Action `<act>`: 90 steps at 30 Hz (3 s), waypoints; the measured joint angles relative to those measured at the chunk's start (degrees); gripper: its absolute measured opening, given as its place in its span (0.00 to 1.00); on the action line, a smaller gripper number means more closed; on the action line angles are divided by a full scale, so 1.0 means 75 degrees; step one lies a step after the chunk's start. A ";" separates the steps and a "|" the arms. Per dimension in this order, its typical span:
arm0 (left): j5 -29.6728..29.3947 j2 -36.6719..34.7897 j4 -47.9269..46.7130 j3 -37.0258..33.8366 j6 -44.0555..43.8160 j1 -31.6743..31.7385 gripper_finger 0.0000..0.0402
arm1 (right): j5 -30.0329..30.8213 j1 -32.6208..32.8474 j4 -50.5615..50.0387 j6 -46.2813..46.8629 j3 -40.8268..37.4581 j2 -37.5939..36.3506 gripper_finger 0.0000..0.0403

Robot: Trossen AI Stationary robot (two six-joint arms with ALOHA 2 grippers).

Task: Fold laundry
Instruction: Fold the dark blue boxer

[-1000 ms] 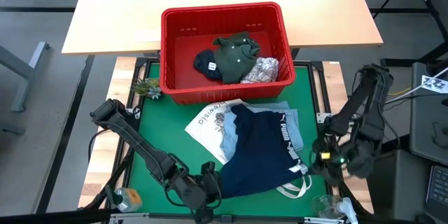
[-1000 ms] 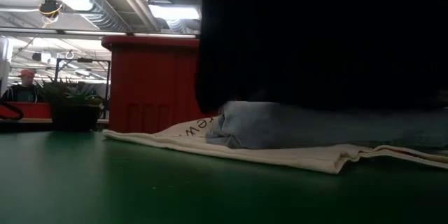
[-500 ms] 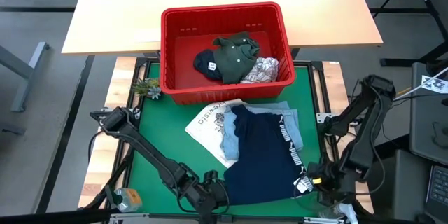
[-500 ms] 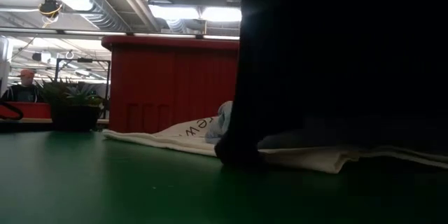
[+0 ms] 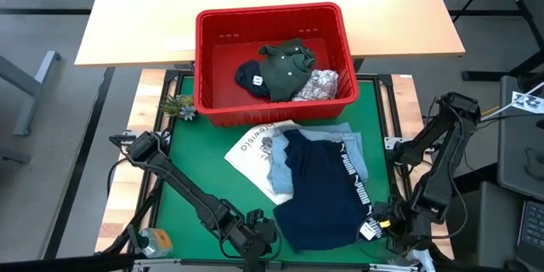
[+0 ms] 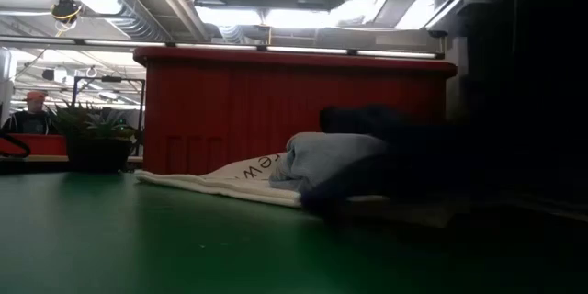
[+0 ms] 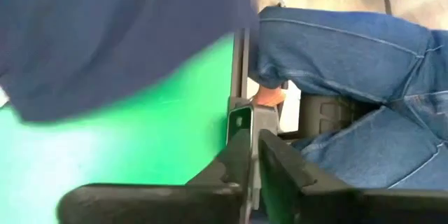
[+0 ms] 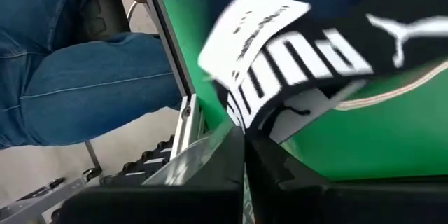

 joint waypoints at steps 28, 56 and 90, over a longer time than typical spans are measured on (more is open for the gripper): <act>-0.0210 0.0000 -0.0082 -0.0003 0.0778 0.1039 0.37 | -0.1802 -0.0003 -0.0818 -0.0061 0.0012 -0.0088 0.36; -0.0625 -0.0490 -0.1284 -0.0009 0.2169 0.4287 0.28 | 0.3764 -0.0006 -0.3859 -0.0271 0.0003 -0.2081 0.36; 0.0247 0.0612 -0.0803 -0.0006 0.2314 0.4647 0.24 | 0.3415 -0.3566 -0.2609 -0.4891 0.0000 -0.2034 0.36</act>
